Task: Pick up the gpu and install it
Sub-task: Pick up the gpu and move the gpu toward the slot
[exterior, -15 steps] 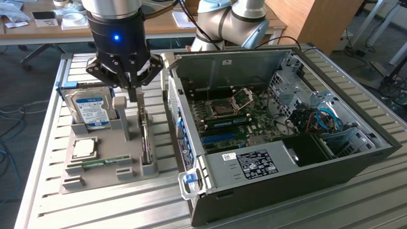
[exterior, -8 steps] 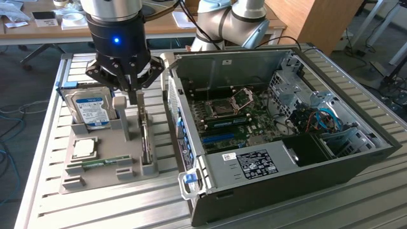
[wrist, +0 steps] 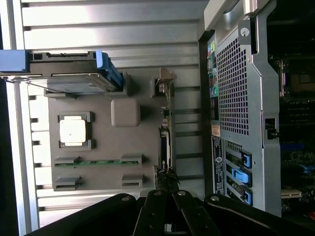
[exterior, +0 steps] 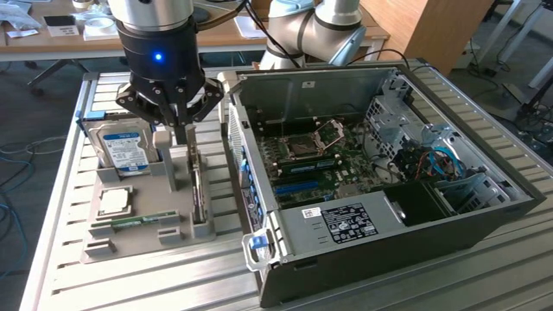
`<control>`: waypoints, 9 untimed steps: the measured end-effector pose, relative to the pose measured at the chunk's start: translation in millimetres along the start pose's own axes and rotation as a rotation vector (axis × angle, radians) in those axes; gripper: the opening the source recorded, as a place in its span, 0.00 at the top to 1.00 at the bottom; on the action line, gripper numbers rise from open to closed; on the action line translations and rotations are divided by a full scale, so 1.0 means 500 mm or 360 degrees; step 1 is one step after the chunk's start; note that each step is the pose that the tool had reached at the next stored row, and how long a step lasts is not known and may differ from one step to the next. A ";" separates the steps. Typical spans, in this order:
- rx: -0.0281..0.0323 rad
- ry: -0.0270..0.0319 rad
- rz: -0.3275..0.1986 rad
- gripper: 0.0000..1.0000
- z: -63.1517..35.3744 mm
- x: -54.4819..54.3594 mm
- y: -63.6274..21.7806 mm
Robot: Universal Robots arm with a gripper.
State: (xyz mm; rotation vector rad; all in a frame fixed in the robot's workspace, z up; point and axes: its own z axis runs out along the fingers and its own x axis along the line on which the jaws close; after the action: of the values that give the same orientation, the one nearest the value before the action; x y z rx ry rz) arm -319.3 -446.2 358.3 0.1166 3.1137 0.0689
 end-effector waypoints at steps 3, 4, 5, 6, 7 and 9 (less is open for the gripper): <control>0.00000 0.00000 0.0000 0.89 0.000 0.000 0.000; 0.00000 0.00000 0.0000 0.89 0.000 0.000 0.000; -0.00001 0.00000 0.0000 0.89 0.000 0.000 0.000; 0.00000 0.00000 0.0000 0.89 0.000 0.000 0.000; 0.00000 0.00000 0.0000 0.89 0.000 0.000 0.000; 0.00000 0.00000 0.0000 0.89 0.000 0.000 0.000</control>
State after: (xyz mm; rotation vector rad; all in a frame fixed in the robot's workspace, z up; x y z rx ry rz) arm -319.3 -446.2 358.3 0.1166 3.1137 0.0689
